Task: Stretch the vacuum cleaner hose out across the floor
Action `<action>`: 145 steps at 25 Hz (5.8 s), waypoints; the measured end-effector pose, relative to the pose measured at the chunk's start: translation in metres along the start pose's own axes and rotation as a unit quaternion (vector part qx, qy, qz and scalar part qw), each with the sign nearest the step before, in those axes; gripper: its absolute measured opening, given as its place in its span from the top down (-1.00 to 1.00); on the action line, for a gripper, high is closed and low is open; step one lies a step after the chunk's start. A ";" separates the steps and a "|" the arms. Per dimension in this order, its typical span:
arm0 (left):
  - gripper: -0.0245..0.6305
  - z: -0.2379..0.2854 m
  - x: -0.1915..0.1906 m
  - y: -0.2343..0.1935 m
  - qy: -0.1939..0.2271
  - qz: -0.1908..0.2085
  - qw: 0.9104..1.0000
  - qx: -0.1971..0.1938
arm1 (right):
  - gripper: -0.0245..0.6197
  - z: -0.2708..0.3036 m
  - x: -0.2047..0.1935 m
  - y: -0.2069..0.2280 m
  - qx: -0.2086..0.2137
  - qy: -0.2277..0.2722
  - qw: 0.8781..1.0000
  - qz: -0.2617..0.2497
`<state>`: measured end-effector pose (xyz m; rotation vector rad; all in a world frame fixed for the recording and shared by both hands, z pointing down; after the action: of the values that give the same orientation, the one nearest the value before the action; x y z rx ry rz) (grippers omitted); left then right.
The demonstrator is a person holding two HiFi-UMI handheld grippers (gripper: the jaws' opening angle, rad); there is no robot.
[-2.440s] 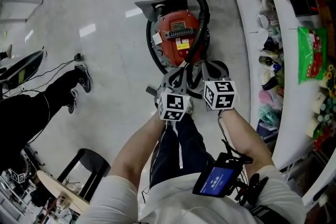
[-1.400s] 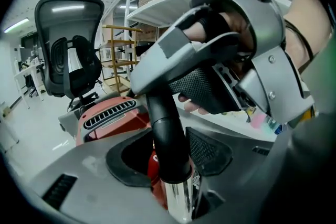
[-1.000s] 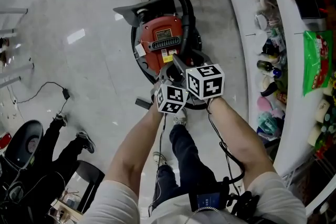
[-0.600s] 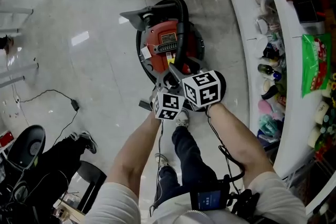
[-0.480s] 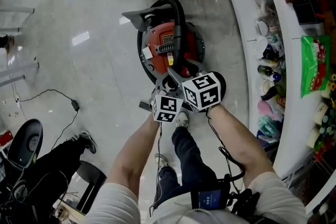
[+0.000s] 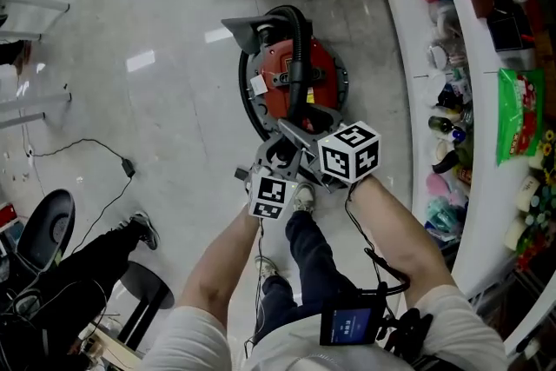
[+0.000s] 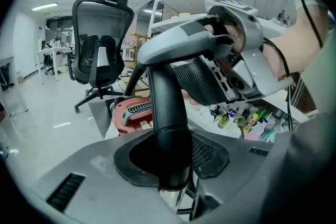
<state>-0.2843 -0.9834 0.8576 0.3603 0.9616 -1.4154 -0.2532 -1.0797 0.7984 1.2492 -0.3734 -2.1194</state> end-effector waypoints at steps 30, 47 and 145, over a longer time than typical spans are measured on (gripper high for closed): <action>0.54 -0.105 -0.023 -0.036 0.026 -0.065 0.992 0.106 | 0.25 0.066 0.040 -0.118 0.109 -0.091 0.986 -0.089; 0.56 -0.163 -0.068 0.023 -0.024 -0.025 0.998 0.057 | 0.27 0.003 -0.006 -0.206 0.122 -0.097 0.979 -0.129; 0.55 -0.608 -0.306 0.500 0.020 0.190 0.952 -0.238 | 0.36 -0.484 -0.363 -0.645 -0.092 0.199 0.976 -0.002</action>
<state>0.0095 -0.2487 0.5616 0.1971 1.1601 -0.7976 0.0395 -0.3202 0.4537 1.5179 0.0003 -1.7991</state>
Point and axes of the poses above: the fingertips, and each gripper's own axes: z forward along the fingers, y to its right, x out of its top, the point moved 6 cm from there along -z, backward along the fingers, and after that the axes turned 9 degrees about -z, right-handed, at the moved point
